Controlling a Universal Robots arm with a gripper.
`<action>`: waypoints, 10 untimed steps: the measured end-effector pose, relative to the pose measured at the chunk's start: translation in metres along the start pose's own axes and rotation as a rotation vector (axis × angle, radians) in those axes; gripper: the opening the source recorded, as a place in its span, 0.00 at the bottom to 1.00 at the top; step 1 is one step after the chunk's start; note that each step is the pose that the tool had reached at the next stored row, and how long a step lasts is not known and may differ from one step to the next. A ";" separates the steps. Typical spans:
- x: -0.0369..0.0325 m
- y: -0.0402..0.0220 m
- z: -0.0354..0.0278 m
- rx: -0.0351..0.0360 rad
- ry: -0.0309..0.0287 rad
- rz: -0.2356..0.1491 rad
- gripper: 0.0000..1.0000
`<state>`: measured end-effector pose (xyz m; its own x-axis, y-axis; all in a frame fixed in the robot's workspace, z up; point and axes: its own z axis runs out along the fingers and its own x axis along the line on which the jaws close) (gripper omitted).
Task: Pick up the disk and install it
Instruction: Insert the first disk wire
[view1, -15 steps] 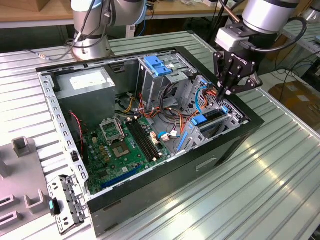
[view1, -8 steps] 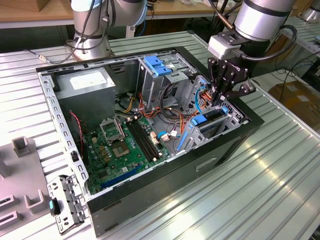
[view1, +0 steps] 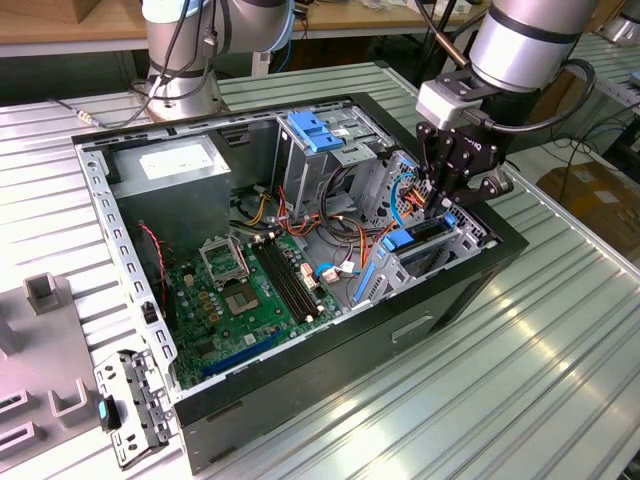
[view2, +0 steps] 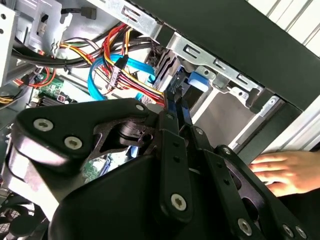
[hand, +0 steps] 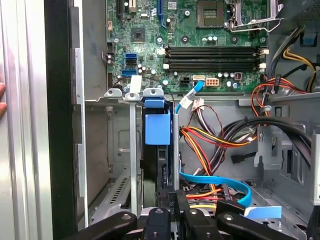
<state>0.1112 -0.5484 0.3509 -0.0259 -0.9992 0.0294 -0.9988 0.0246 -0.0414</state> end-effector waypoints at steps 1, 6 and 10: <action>0.0004 0.0001 0.0005 0.0000 -0.0001 0.000 0.17; 0.0015 0.0004 0.0021 0.0000 -0.0002 0.000 0.17; 0.0026 0.0006 0.0032 0.0000 -0.0001 0.000 0.17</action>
<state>0.1107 -0.5511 0.3478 -0.0261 -0.9992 0.0292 -0.9988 0.0249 -0.0414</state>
